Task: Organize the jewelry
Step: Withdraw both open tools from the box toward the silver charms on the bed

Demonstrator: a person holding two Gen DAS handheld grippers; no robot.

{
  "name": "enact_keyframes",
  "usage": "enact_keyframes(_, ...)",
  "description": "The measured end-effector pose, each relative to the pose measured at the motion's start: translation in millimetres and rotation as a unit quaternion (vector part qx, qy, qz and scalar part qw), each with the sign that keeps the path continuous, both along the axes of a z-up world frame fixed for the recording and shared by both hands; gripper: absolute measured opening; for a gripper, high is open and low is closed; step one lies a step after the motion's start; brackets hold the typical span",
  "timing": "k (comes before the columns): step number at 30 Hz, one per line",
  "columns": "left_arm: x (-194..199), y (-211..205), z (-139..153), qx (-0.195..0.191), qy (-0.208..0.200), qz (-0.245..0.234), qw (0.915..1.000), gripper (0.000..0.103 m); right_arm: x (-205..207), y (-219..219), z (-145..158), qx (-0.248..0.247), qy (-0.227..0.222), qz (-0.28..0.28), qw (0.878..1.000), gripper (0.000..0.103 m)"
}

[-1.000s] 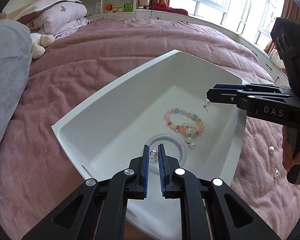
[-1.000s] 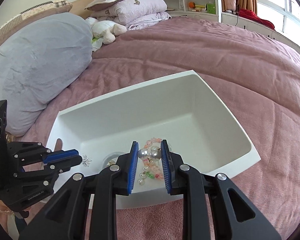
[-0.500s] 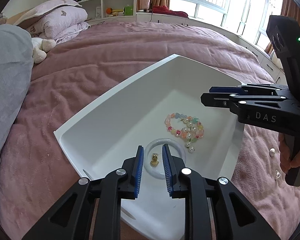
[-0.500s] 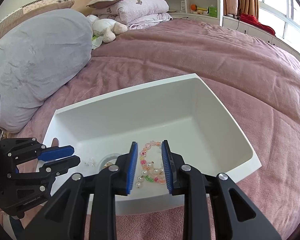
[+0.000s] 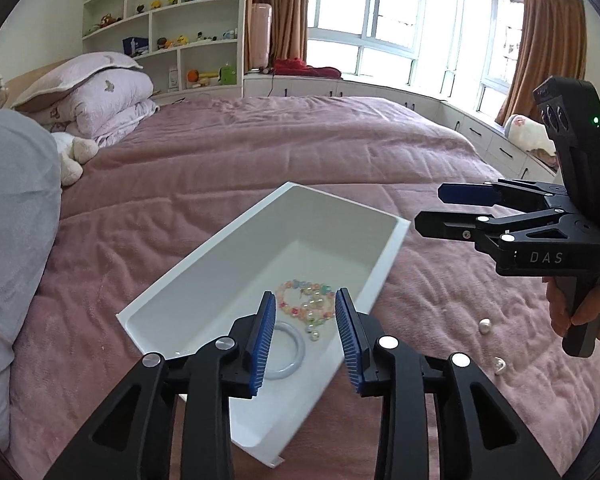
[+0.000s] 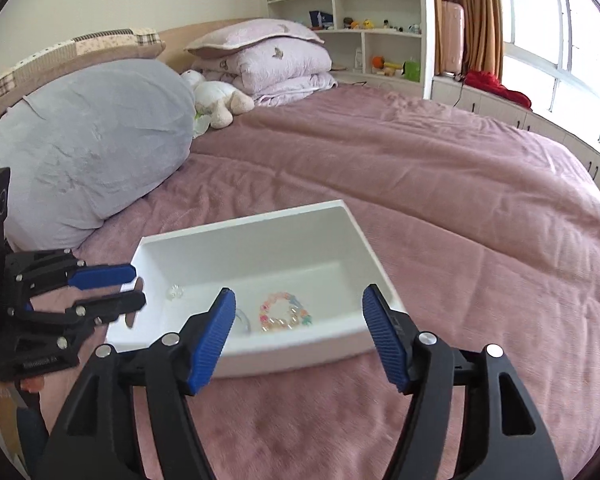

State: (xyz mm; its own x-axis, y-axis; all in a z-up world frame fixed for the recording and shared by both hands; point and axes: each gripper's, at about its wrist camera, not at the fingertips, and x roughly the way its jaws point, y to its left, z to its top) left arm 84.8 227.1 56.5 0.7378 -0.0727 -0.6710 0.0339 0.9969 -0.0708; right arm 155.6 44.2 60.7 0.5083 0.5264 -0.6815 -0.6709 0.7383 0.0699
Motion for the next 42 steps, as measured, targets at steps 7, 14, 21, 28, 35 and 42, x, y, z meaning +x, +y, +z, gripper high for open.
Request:
enact_keyframes(7,-12,-69,-4,0.003,-0.017,-0.064,0.9978,0.045,-28,-103,-11,-0.021,-0.01,-0.06,0.998,0.07)
enact_keyframes(14,-16,-142,-28,-0.009,-0.015,-0.136,0.9905,0.052,-44,-165,-49,-0.032,0.02,-0.088,0.995,0.07)
enact_keyframes(21,-13,-202,-65,-0.012,0.027,-0.204,0.9784,0.053,-56,-192,-76,-0.044,0.031,-0.095,0.994,0.07)
enact_keyframes(28,-3,-238,-104,0.01,0.076,-0.236,0.9688,0.053,-59,-217,-81,-0.029,0.037,-0.108,0.993,0.07)
enact_keyframes(35,2,-251,-133,0.006,0.114,-0.246,0.9624,0.049,-59,-222,-92,-0.028,0.051,-0.105,0.993,0.069)
enact_keyframes(42,8,-243,-147,-0.01,0.141,-0.232,0.9623,0.027,-55,-197,-114,-0.039,0.063,-0.069,0.995,0.058)
